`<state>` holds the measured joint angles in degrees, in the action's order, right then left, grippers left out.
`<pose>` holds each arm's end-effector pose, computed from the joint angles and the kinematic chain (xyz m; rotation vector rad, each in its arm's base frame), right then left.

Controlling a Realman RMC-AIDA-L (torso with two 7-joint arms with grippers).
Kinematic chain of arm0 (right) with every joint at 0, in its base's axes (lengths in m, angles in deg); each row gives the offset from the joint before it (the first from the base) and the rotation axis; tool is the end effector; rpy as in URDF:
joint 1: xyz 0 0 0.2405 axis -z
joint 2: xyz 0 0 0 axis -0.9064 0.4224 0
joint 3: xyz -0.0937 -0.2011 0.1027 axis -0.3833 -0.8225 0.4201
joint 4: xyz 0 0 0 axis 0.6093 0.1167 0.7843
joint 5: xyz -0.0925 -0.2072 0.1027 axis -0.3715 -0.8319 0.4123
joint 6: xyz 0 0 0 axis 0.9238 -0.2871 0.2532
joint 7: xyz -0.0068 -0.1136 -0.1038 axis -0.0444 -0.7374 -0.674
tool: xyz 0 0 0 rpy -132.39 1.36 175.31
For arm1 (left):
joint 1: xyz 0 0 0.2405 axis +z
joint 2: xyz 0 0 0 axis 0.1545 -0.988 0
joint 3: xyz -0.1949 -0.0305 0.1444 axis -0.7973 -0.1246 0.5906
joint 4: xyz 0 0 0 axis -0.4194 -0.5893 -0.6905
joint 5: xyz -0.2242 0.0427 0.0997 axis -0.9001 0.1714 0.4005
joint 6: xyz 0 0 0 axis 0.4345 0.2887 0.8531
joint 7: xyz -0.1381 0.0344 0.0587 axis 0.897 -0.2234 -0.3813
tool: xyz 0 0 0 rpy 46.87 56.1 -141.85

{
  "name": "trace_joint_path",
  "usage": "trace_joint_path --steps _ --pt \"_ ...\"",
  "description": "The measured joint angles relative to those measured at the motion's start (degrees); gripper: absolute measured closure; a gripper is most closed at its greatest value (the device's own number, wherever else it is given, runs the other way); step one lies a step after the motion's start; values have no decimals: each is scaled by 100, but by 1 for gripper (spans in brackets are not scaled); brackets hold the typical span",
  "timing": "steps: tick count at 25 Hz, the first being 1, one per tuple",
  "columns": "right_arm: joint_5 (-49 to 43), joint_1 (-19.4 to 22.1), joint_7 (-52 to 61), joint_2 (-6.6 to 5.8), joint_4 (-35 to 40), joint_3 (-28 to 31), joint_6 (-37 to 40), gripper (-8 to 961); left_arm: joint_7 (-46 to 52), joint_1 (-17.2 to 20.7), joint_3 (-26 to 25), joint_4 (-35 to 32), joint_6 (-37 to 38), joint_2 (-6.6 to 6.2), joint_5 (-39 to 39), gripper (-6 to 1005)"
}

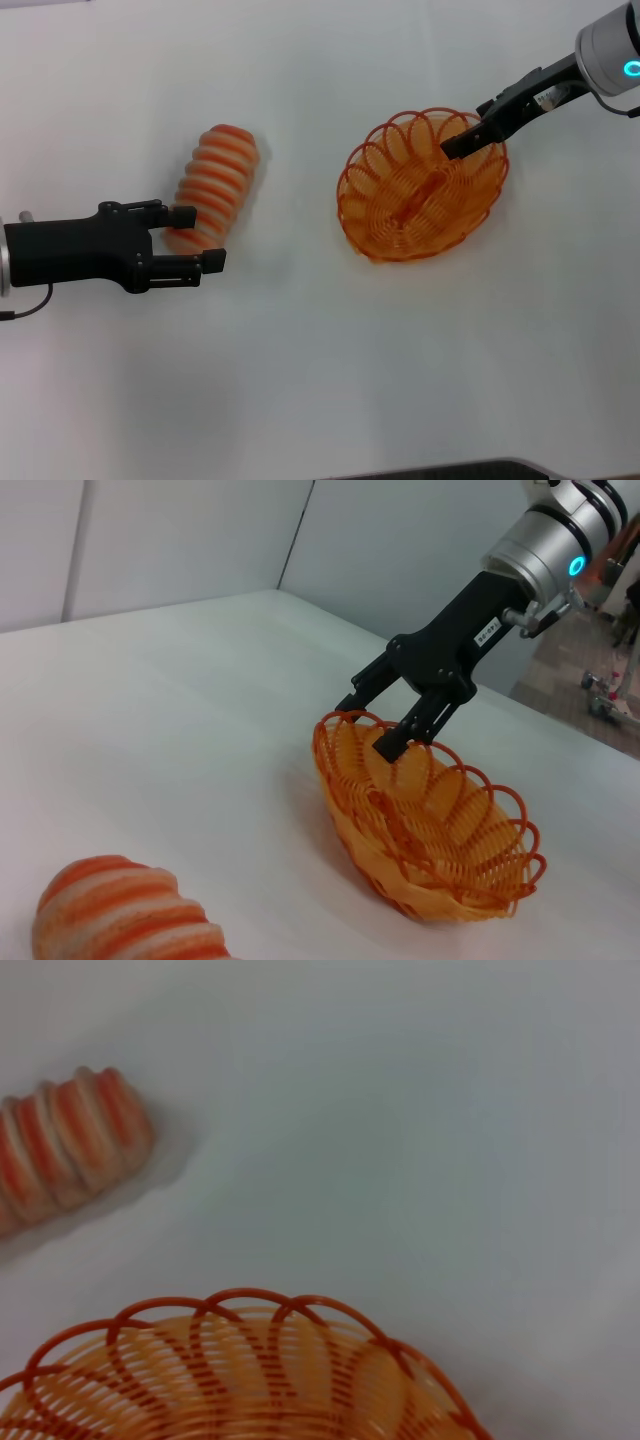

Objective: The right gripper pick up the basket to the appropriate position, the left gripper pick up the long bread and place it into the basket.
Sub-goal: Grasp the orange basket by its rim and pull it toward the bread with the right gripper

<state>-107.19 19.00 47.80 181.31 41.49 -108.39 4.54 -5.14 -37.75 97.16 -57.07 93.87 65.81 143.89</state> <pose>0.2549 0.4437 0.0110 -2.5684 0.9787 -0.2425 -0.2979 0.3314 -0.0217 -2.8279 -0.7848 -0.5562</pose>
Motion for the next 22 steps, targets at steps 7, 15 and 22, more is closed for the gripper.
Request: trace_joint_path --steps 7,15,22 --pt "-122 16 2 37 -1 -27 -124 69 53 0 -1 0 20 1 0 188" --pt "-205 13 52 107 14 -86 -373 163 61 -8 22 0 19 1 0 188" --pt "-495 -14 62 210 -1 -103 -524 445 61 -6 32 0 11 14 0 187"
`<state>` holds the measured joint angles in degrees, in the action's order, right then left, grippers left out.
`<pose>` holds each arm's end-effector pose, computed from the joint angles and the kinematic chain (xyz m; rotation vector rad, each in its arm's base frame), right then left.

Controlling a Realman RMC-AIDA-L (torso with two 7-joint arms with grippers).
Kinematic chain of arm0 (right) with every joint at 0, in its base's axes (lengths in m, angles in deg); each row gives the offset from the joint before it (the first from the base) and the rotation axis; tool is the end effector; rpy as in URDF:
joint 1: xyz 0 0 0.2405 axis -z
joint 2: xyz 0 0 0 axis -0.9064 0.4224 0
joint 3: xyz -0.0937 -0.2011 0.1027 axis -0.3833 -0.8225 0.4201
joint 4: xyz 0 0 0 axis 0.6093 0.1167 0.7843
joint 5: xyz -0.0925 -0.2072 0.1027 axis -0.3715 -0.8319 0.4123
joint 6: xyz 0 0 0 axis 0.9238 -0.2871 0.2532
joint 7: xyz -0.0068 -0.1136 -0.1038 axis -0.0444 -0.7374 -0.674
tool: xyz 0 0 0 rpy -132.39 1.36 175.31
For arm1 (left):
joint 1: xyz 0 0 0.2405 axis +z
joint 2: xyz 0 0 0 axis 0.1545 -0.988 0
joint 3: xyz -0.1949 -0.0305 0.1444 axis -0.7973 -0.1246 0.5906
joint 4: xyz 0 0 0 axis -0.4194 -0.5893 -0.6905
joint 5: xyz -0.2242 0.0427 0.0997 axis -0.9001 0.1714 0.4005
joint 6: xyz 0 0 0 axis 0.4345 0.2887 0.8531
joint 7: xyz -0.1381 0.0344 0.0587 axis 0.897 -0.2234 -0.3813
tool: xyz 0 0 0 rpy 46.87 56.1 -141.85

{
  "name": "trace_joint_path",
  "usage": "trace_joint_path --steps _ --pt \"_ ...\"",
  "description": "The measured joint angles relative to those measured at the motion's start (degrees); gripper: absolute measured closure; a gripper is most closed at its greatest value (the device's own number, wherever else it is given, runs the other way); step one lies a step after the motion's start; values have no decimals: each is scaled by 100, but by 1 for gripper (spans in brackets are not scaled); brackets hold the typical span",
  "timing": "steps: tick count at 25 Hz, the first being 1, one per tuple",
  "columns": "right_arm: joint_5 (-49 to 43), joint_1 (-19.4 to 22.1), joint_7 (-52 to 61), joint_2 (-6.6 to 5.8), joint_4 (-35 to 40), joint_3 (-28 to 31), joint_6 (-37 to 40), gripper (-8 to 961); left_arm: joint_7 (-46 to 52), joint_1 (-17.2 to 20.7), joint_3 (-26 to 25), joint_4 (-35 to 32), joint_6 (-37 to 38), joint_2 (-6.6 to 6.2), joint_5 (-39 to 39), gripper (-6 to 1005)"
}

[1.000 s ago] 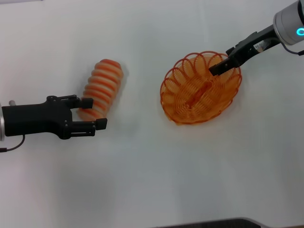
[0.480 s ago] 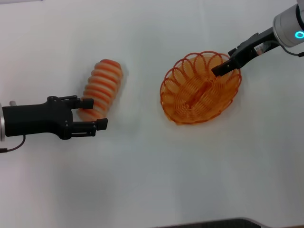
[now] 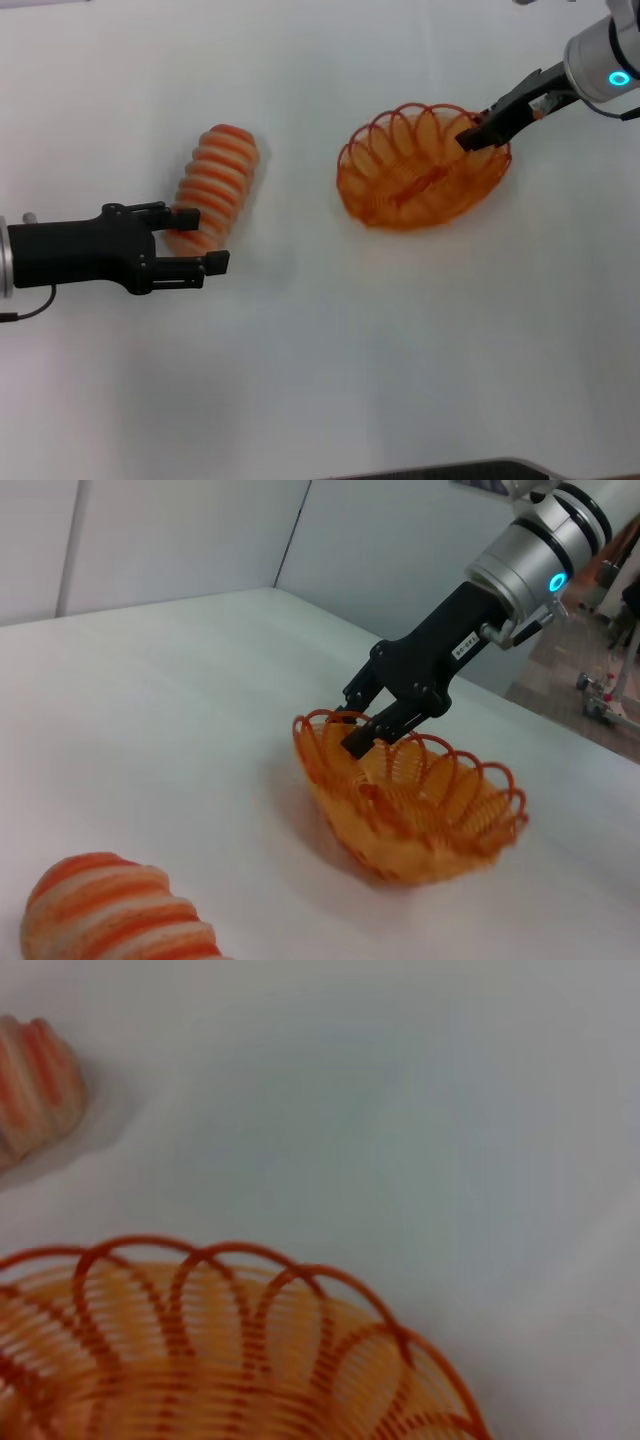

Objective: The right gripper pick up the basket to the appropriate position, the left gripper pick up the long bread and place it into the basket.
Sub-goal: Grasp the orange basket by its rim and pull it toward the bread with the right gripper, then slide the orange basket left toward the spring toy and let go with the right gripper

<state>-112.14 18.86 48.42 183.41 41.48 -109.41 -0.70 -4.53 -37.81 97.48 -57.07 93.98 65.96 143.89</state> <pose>0.2605 0.4476 -0.0009 -2.5145 0.9171 -0.3288 -0.2964 0.3308 -0.0235 -2.8340 -0.7977 -0.5583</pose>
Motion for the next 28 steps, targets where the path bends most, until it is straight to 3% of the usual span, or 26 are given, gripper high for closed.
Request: trace_joint_path --steps 2,13,18,28 --pt "-47 -16 0 28 0 -4 -2 547 0 1 3 0 -4 4 0 187" --pt "109 19 1 1 66 61 -82 666 -3 -6 12 -10 -25 4 14 187" --pt "182 30 114 -17 119 168 25 773 -3 -6 -5 -48 -24 6 12 187" --pt "327 -14 764 -48 220 433 418 820 1 -18 -32 -138 -52 22 4 188"
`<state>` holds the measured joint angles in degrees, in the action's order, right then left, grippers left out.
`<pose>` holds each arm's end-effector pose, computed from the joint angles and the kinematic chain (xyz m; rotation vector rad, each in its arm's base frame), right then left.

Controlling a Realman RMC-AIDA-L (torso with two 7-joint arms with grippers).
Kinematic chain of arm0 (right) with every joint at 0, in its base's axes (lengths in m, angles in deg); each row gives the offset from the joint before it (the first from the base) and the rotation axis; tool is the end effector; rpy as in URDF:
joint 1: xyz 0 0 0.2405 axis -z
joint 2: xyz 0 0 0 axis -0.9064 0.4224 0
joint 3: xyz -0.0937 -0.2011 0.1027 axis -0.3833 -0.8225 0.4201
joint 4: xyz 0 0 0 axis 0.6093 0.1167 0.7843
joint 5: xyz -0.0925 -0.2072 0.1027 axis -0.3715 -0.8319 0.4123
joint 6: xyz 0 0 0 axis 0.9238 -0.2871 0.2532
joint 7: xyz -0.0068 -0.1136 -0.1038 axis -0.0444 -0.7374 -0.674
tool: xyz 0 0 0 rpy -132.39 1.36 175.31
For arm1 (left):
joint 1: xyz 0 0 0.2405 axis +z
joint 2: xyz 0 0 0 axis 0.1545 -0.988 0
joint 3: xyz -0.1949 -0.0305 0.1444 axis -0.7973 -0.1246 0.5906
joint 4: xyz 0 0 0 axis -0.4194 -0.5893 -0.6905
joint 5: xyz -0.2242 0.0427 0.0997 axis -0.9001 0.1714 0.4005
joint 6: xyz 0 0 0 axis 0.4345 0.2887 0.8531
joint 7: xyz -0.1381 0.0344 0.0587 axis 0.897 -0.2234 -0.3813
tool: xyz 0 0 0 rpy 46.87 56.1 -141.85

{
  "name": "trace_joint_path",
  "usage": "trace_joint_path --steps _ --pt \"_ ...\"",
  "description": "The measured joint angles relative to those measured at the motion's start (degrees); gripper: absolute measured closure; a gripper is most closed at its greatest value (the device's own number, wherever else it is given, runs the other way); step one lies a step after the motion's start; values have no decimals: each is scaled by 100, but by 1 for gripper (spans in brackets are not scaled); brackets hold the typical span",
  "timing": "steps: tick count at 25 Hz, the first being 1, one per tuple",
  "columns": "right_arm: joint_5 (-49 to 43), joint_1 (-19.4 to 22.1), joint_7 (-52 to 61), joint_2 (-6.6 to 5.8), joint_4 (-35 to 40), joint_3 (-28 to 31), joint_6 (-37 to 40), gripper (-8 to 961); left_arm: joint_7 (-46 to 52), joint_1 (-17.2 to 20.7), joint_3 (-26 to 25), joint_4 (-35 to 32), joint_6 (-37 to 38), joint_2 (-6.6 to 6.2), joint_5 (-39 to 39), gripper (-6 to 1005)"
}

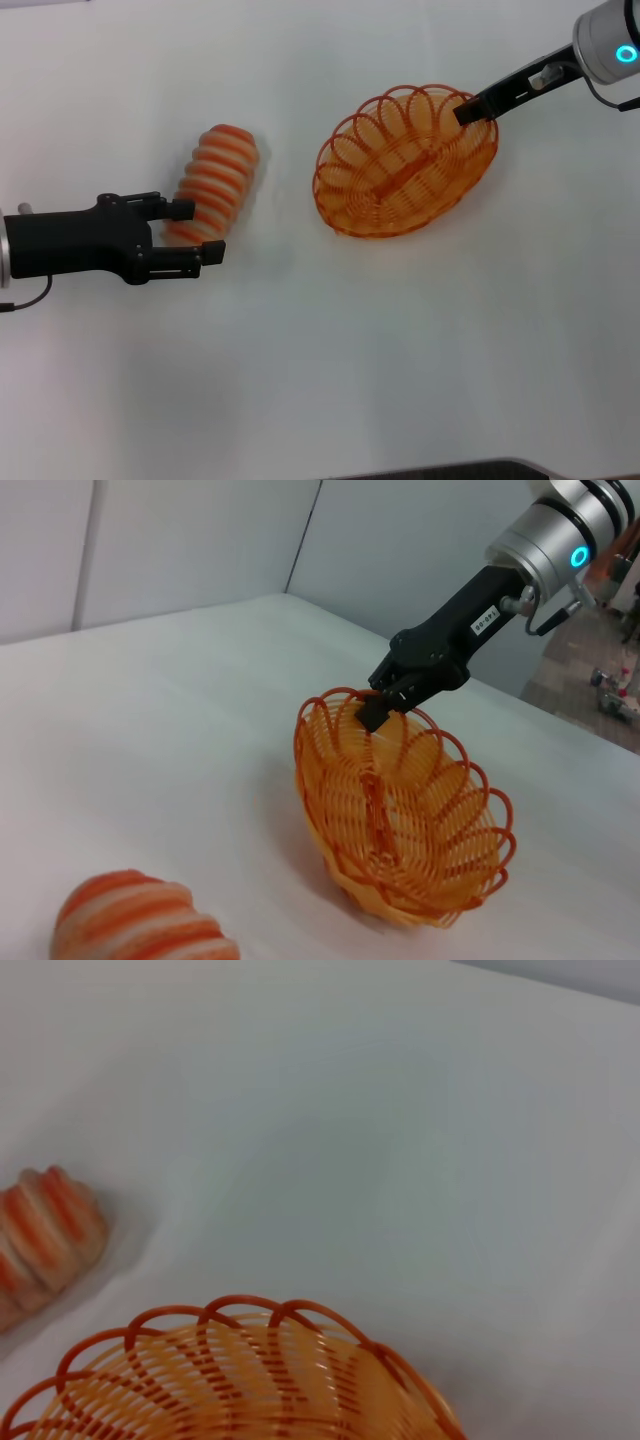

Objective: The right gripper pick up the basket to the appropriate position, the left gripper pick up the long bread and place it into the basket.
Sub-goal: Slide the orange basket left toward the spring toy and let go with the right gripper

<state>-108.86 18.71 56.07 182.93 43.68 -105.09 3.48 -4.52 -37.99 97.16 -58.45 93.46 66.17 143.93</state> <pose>0.2498 0.4491 0.0143 -2.4450 1.1477 -0.1502 -0.2946 0.3362 -0.0193 -2.8181 -0.7703 -0.5464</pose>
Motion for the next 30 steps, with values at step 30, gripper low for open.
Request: trace_joint_path --steps 30 --pt "961 159 1435 130 -233 0 44 860 -9 53 -53 -598 -528 199 -6 187"
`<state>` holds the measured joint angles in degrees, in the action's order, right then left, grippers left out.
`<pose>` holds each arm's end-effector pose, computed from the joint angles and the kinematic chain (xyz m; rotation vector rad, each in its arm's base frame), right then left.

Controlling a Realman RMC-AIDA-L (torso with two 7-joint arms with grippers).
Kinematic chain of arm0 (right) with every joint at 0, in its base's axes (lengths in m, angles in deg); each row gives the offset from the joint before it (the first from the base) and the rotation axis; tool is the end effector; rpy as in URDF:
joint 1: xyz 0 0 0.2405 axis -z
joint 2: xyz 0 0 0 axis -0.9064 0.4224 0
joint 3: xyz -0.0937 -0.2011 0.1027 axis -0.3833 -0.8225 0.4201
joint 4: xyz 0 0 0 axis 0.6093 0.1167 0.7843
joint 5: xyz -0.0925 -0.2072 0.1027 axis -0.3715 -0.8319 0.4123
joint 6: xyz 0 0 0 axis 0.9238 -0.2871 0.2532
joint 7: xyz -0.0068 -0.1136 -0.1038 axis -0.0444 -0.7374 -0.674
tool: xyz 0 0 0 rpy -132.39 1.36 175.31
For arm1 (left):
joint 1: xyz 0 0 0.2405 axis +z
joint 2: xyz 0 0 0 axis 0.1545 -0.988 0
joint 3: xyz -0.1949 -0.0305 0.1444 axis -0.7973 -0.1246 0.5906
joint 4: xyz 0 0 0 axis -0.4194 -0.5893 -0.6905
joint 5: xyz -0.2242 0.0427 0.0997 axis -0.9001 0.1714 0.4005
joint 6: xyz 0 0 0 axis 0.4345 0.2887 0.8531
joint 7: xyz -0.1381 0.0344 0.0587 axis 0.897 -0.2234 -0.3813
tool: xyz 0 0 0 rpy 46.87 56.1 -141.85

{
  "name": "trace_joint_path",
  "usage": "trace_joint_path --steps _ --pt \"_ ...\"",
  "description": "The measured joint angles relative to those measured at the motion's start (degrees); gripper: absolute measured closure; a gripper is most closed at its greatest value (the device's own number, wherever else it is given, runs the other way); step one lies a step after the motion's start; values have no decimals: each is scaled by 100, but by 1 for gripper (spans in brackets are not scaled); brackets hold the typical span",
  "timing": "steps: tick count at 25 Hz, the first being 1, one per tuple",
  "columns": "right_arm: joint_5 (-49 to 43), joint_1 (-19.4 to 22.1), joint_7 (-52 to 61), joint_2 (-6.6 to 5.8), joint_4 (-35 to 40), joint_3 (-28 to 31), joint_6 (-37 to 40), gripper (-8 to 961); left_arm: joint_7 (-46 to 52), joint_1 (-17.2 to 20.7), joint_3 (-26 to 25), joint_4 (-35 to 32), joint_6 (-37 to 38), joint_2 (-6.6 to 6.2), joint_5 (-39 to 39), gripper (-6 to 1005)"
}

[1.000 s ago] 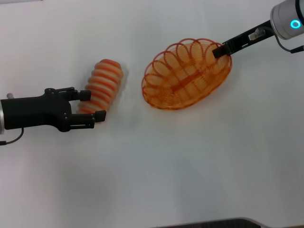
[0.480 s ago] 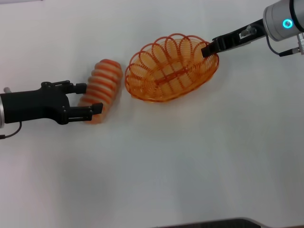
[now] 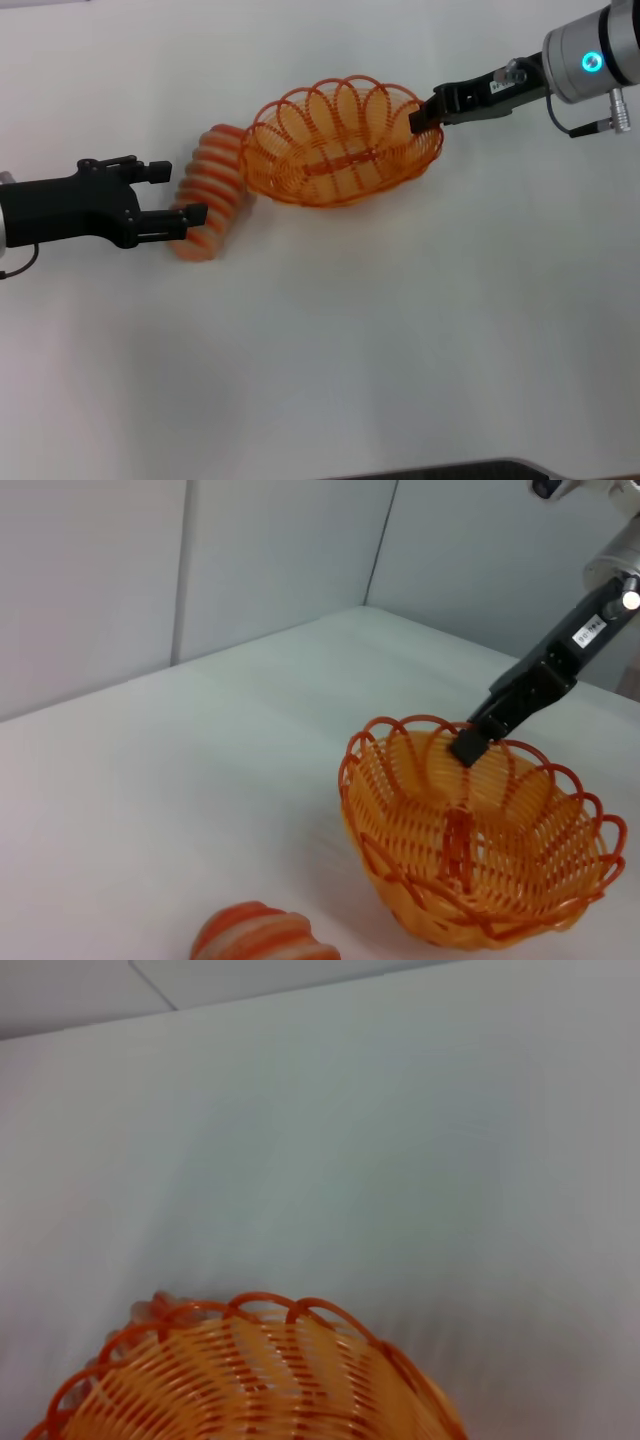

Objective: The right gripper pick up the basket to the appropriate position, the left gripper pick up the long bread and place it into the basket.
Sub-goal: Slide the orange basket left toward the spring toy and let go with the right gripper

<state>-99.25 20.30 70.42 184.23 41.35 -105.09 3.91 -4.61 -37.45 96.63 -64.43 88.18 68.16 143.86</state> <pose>0.2405 0.4380 -0.0095 -2.3142 1.5831 0.1262 -0.2932 0.3556 -0.0085 -2.7070 -0.6893 -0.4750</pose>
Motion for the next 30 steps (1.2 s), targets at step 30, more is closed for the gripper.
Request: trace_joint_path --steps 30 --pt "474 278 478 95 -353 -121 -608 834 -27 -52 45 -82 -458 117 11 188"
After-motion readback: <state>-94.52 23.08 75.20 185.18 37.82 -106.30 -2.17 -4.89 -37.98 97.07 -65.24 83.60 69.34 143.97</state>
